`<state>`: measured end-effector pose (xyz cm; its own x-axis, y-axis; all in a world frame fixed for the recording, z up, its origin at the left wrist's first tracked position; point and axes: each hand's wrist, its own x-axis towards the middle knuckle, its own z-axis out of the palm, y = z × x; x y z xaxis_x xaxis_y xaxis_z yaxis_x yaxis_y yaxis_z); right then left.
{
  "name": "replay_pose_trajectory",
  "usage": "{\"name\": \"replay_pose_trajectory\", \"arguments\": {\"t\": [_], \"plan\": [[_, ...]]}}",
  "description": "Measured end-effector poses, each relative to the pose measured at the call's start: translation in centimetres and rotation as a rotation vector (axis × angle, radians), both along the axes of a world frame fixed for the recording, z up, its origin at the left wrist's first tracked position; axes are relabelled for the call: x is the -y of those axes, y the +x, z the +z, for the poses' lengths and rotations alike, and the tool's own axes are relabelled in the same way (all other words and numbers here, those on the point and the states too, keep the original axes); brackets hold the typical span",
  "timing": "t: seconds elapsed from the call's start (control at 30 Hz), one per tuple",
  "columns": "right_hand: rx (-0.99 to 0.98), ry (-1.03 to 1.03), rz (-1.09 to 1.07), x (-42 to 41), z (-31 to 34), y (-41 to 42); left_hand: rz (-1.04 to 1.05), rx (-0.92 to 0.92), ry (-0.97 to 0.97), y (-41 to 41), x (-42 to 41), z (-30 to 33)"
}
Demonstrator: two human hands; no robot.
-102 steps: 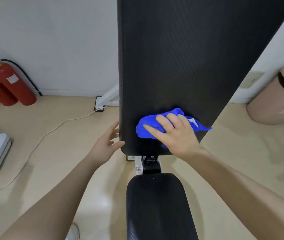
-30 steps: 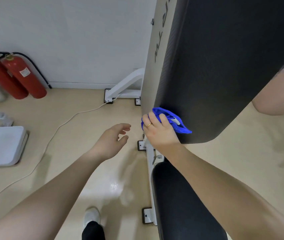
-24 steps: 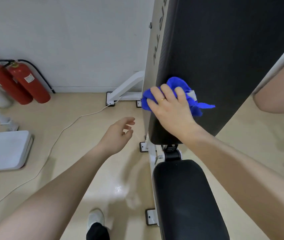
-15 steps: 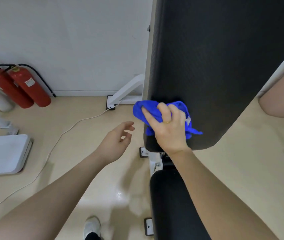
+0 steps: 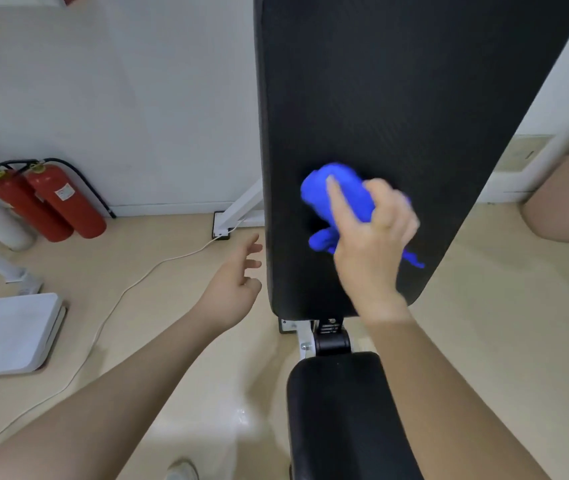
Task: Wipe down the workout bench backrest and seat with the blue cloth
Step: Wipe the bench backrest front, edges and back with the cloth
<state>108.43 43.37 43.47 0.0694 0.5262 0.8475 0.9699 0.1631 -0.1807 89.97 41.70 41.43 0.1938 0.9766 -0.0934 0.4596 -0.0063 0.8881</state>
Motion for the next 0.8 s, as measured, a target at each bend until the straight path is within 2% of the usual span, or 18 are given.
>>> {"name": "replay_pose_trajectory", "arguments": {"t": [0.03,0.1,0.33,0.43,0.6,0.7,0.8], "plan": [[-0.076,0.02,-0.022,-0.6,1.2,0.6,-0.017,0.015,0.021,0.5,-0.1,0.4],[-0.092,0.065,-0.051,-1.2,1.1,0.8,-0.046,0.037,0.045,1.2,-0.1,0.5],[0.149,-0.191,0.04,3.7,-13.7,-1.1,-0.041,0.024,0.032,1.7,-0.9,-3.1],[0.183,-0.296,0.072,5.1,-16.2,-1.3,-0.014,0.035,0.061,2.4,-0.9,-3.6],[0.167,-0.315,0.062,4.3,-11.3,2.3,0.097,0.04,0.112,3.8,-0.2,-3.1],[-0.008,-0.34,-0.085,3.3,-7.3,8.7,0.199,-0.048,0.148,4.8,0.1,-3.0],[-0.187,-0.414,-0.209,3.0,-5.3,13.2,0.245,-0.035,0.142,5.3,0.3,-3.0]]}}
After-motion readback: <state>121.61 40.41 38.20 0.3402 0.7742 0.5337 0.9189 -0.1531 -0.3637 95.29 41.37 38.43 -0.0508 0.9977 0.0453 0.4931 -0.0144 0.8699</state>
